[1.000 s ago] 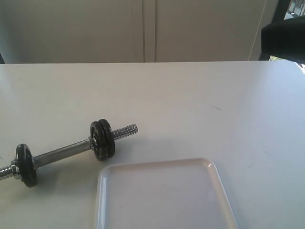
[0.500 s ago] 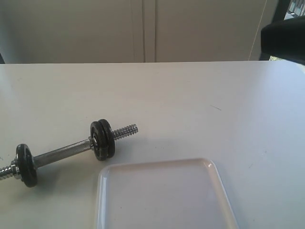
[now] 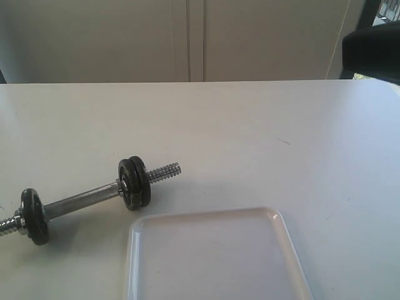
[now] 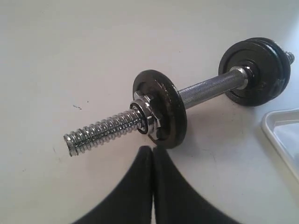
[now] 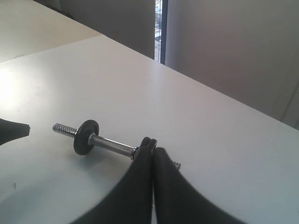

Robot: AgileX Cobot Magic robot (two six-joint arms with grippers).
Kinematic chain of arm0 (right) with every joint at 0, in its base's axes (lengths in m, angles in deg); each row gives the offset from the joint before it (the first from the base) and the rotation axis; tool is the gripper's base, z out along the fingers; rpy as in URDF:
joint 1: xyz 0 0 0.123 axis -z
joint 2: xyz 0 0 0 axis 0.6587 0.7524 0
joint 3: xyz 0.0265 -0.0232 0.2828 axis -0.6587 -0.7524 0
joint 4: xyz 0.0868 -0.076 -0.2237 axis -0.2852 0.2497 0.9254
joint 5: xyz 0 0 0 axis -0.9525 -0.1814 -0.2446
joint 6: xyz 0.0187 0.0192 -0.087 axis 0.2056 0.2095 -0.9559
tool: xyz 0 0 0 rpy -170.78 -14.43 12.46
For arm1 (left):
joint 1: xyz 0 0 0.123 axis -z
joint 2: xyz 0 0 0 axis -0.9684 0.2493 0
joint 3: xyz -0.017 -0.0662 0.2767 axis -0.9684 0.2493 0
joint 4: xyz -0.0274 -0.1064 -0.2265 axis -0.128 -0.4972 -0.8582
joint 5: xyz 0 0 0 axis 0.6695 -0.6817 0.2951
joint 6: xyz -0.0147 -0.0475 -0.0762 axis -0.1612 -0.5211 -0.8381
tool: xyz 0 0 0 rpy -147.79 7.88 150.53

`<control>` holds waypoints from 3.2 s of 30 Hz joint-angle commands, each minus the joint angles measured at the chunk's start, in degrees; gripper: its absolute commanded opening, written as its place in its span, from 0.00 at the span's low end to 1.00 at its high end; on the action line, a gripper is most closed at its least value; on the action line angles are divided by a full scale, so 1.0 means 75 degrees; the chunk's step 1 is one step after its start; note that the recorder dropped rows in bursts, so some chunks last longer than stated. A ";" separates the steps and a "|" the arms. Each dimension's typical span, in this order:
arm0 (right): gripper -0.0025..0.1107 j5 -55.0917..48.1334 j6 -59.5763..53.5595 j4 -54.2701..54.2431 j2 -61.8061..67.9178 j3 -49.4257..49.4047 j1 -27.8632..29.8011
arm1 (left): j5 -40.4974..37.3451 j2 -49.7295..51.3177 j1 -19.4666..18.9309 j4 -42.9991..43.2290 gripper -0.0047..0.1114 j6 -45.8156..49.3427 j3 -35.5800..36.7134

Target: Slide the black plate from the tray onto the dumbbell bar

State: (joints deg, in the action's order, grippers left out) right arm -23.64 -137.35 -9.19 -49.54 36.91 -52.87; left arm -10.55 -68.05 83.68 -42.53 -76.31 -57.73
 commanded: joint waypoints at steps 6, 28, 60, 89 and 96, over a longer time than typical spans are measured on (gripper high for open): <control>0.02 0.0057 0.0041 -0.0005 -0.0037 -0.0043 0.0048 | 0.0229 -0.0040 -0.0015 0.0008 0.04 -0.0171 0.0025; 0.02 0.0079 0.0041 0.0014 -0.0120 -0.0043 -0.0528 | 0.0148 -0.0040 -0.0015 0.0008 0.04 -0.0156 0.0025; 0.02 0.0079 0.0041 0.0068 -0.4173 -0.0720 -0.0084 | 0.0148 -0.0040 -0.0317 0.0677 0.04 -0.0156 0.0025; 0.02 0.0294 -0.0090 0.0715 -0.5304 -0.3941 0.0772 | 0.0158 -0.0040 -0.0924 0.1140 0.04 -0.0144 0.0025; 0.02 0.1393 -0.0090 0.1982 -0.5304 -0.4654 0.0806 | 0.0158 -0.0040 -0.0906 0.1140 0.04 -0.0144 0.0025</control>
State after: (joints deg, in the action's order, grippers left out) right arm -16.94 -137.56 -1.19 -89.04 4.50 -47.50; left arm -9.27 -68.05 76.94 -34.03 -77.30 -57.73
